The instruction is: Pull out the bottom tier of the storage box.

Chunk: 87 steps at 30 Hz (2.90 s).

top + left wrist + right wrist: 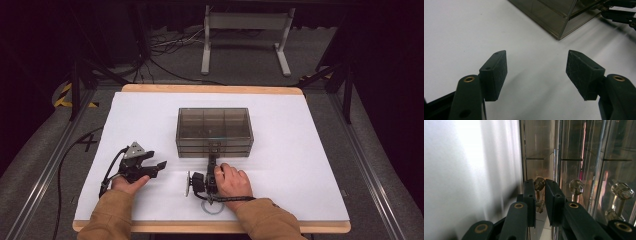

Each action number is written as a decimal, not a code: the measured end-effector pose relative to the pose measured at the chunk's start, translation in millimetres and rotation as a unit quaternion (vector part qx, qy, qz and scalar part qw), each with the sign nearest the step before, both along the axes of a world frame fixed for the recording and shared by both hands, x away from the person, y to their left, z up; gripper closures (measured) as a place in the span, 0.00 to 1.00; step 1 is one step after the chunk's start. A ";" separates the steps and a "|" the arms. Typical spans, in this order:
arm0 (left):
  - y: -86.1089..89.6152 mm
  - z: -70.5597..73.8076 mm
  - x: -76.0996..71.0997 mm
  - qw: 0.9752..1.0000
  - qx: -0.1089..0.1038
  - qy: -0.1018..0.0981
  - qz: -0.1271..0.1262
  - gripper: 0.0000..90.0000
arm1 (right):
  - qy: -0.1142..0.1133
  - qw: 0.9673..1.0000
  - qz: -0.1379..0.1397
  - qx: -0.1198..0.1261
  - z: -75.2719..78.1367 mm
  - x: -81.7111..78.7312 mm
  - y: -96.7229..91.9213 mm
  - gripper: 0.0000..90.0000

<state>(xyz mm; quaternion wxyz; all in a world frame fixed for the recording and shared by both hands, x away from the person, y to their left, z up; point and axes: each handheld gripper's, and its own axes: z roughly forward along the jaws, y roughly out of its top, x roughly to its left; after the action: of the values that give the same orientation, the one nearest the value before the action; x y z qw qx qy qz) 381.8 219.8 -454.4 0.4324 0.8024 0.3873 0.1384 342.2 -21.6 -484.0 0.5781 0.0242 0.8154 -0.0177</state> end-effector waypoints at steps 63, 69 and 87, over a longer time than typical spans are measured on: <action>-1.2 -0.5 0.7 1.000 0.004 -0.001 -0.001 0.38 | 0.066 0.991 0.029 0.114 35.5 -30.5 -32.8 0.87; -1.3 -0.5 0.6 1.000 0.004 0.000 0.000 0.38 | 0.073 0.987 0.021 0.138 38.8 -29.0 -45.0 0.86; -1.2 -0.5 0.3 1.000 0.004 0.000 -0.001 0.38 | 0.155 0.942 0.010 0.297 47.1 -18.5 -90.5 0.81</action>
<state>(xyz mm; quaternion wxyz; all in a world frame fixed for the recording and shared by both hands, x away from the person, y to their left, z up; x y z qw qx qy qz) 382.1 218.6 -454.9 0.4290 0.8046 0.3860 0.1401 323.7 -112.1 -436.9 0.4114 0.1830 0.8634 0.2275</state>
